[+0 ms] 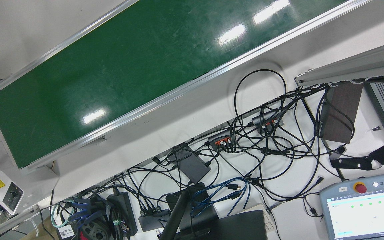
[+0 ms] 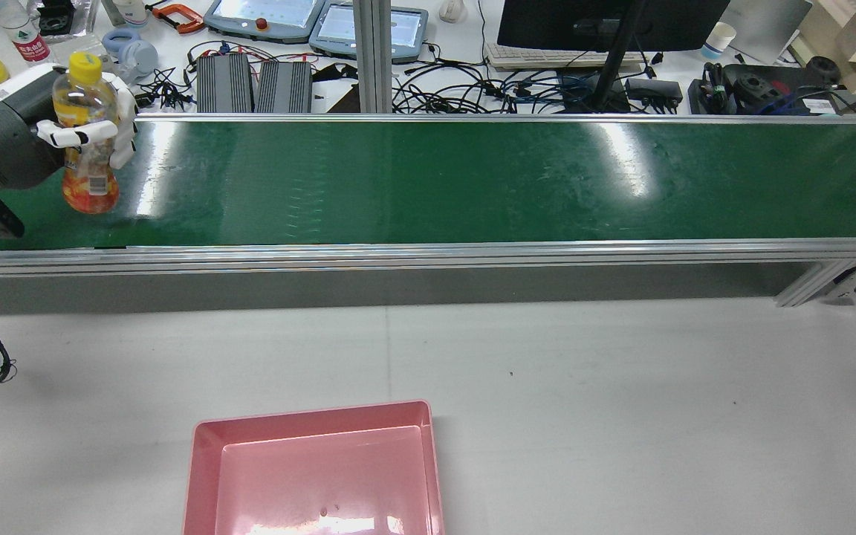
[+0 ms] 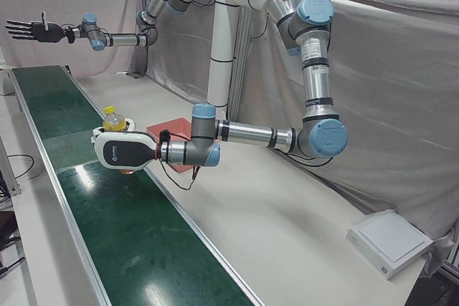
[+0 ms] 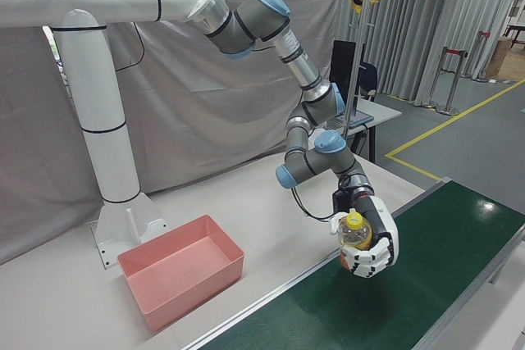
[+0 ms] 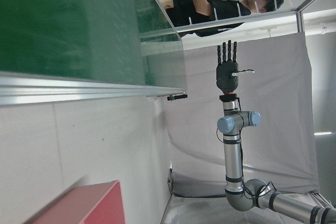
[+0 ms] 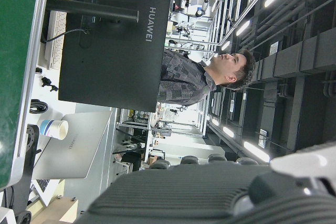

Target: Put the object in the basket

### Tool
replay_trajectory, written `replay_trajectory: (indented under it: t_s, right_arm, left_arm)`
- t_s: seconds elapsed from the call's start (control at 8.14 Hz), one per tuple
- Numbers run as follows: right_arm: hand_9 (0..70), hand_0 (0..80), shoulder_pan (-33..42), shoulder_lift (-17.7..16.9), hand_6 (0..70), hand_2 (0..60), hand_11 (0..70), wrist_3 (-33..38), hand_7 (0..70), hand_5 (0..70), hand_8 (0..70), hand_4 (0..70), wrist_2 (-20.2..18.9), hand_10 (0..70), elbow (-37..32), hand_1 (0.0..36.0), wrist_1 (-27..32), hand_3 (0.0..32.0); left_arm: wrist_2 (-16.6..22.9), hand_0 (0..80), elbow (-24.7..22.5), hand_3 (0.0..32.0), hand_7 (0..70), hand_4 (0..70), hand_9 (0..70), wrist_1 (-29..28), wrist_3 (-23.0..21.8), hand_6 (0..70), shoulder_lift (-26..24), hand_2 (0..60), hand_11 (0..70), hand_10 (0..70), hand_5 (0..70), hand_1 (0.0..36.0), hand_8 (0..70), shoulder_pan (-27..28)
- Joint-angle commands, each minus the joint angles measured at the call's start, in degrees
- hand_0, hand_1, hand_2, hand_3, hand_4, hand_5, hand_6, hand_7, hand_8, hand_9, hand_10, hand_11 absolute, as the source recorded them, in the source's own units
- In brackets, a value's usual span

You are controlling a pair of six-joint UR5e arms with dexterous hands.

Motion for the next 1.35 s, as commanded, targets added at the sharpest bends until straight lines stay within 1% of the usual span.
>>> replay_trajectory:
  t_s: [0.0,0.12,0.25,0.37,0.49,0.61,0.86,0.98,1.11,1.23]
  right_arm:
    - [0.0,0.0,0.0,0.0,0.0,0.0,0.0,-0.06,0.0,0.0,0.0,0.0,0.0,0.0,-0.03,0.0,0.0,0.0]
    - [0.0,0.0,0.0,0.0,0.0,0.0,0.0,-0.06,0.0,0.0,0.0,0.0,0.0,0.0,-0.04,0.0,0.0,0.0]
    - [0.0,0.0,0.0,0.0,0.0,0.0,0.0,-0.06,0.0,0.0,0.0,0.0,0.0,0.0,-0.04,0.0,0.0,0.0]
    - [0.0,0.0,0.0,0.0,0.0,0.0,0.0,-0.06,0.0,0.0,0.0,0.0,-0.08,0.0,-0.04,0.0,0.0,0.0]
    - [0.0,0.0,0.0,0.0,0.0,0.0,0.0,-0.06,0.0,0.0,0.0,0.0,-0.08,0.0,-0.04,0.0,0.0,0.0]
    - [0.0,0.0,-0.09,0.0,0.0,0.0,0.0,-0.06,0.0,0.0,0.0,0.0,0.0,0.0,-0.12,0.0,0.09,0.0]
    - [0.0,0.0,-0.09,0.0,0.0,0.0,0.0,-0.06,0.0,0.0,0.0,0.0,0.0,0.0,-0.21,0.0,0.0,0.0]
    - [0.0,0.0,-0.09,0.0,0.0,0.0,0.0,-0.06,0.0,0.0,0.0,0.0,0.0,0.0,-0.21,0.0,0.0,0.0]
    - [0.0,0.0,-0.09,0.0,0.0,0.0,0.0,-0.06,0.0,0.0,0.0,0.0,0.0,0.0,-0.21,0.0,0.0,0.0]
    - [0.0,0.0,-0.09,0.0,0.0,0.0,0.0,-0.06,0.0,0.0,0.0,0.0,0.0,0.0,-0.21,0.0,0.0,0.0]
  left_arm:
    - [-0.08,45.1,-9.3,0.0,70.0,70.0,70.0,5.82,1.72,70.0,-0.03,60.0,70.0,70.0,70.0,5.7,70.0,10.21]
    - [-0.08,45.6,-13.87,0.0,70.0,70.0,70.0,8.63,1.73,70.0,0.06,60.0,70.0,70.0,70.0,5.9,70.0,12.5]
    - [-0.17,45.5,-17.04,0.0,70.0,70.0,70.0,9.01,1.73,70.0,0.32,60.0,70.0,70.0,70.0,5.8,70.0,16.26]
    - [-0.17,46.0,-18.29,0.0,70.0,70.0,70.0,9.28,3.9,70.0,0.41,60.0,70.0,70.0,70.0,6.6,70.0,21.61]
    - [-0.35,46.6,-19.61,0.0,70.0,70.0,70.0,12.5,7.06,70.0,0.15,60.0,70.0,70.0,70.0,7.5,70.0,27.93]
    - [-0.52,46.8,-20.49,0.0,70.0,70.0,70.0,14.88,9.61,70.0,-0.46,60.0,70.0,70.0,70.0,7.9,70.0,32.78]
    - [-0.79,46.7,-20.77,0.0,70.0,70.0,70.0,15.43,10.43,70.0,-0.73,60.0,70.0,70.0,70.0,7.8,70.0,37.11]
    - [-0.96,47.4,-20.85,0.0,70.0,70.0,70.0,15.34,10.52,70.0,-0.73,60.0,70.0,70.0,70.0,8.4,70.0,38.18]
    - [-0.96,47.3,-21.38,0.0,70.0,70.0,70.0,14.3,10.52,70.0,-0.64,60.0,70.0,70.0,70.0,7.7,70.0,38.27]
    - [-0.96,46.6,-21.38,0.0,70.0,70.0,64.3,13.77,10.52,45.9,-0.64,34.2,70.0,59.5,62.4,3.9,51.2,38.36]
